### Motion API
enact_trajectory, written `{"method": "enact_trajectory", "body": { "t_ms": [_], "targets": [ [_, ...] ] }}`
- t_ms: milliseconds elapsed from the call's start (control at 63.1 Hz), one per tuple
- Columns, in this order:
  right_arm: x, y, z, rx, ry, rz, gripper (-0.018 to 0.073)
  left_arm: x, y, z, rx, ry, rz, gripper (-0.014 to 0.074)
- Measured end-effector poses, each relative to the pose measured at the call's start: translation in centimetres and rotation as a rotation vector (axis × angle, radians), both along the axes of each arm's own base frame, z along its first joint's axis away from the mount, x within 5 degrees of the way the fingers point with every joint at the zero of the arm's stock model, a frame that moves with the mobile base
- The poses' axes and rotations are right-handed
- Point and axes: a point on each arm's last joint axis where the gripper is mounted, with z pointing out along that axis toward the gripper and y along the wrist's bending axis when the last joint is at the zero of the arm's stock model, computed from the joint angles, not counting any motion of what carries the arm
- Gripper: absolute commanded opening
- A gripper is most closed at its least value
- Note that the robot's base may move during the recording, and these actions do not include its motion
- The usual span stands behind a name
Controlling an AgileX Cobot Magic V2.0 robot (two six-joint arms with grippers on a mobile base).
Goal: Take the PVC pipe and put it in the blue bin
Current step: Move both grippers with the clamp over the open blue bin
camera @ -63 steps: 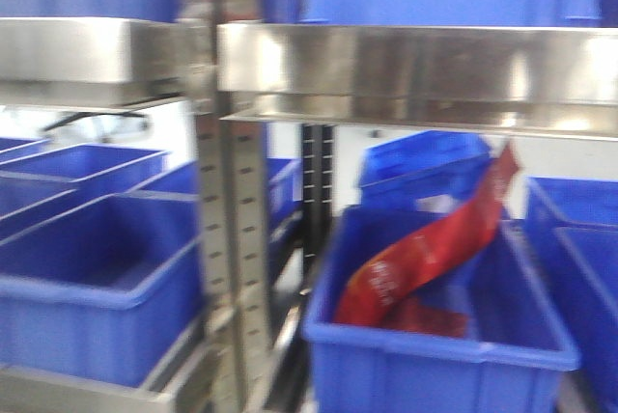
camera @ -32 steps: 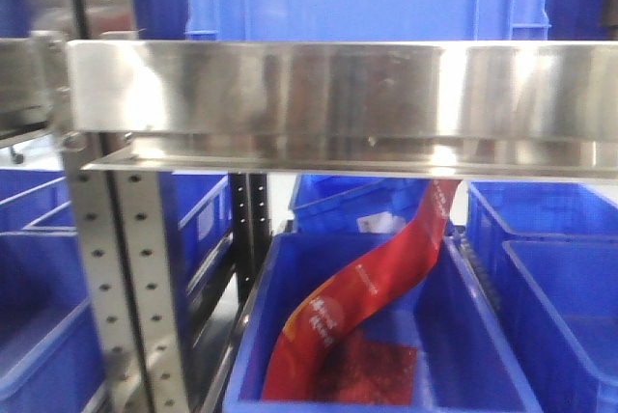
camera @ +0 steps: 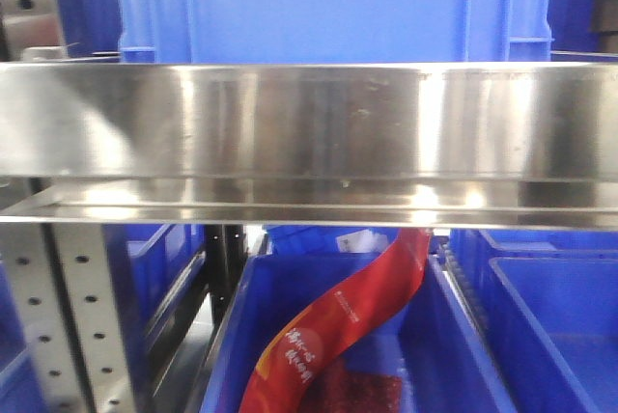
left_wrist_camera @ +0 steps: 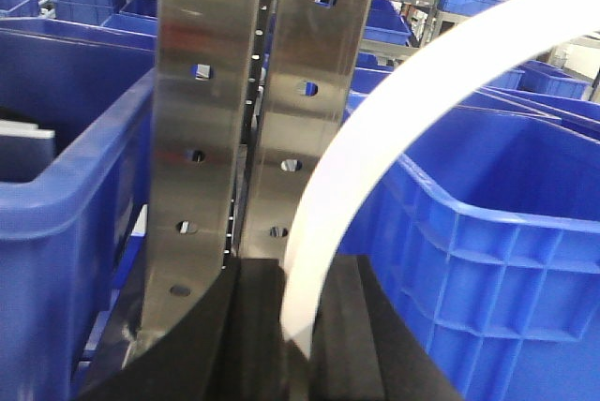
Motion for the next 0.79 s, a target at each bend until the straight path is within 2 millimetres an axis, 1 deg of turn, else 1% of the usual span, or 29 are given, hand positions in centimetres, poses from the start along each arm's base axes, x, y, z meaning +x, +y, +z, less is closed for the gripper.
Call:
{"method": "enact_trajectory", "body": {
  "t_ms": [713, 792],
  "targets": [
    [0.0, 0.0, 0.0, 0.0, 0.0, 0.0, -0.0162, 0.0, 0.0, 0.0, 0.0, 0.0, 0.0, -0.0111],
    [0.01, 0.01, 0.1, 0.001, -0.01, 0.001, -0.0162, 0.01, 0.03, 0.19, -0.003, -0.02, 0.003, -0.0111]
  ]
}}
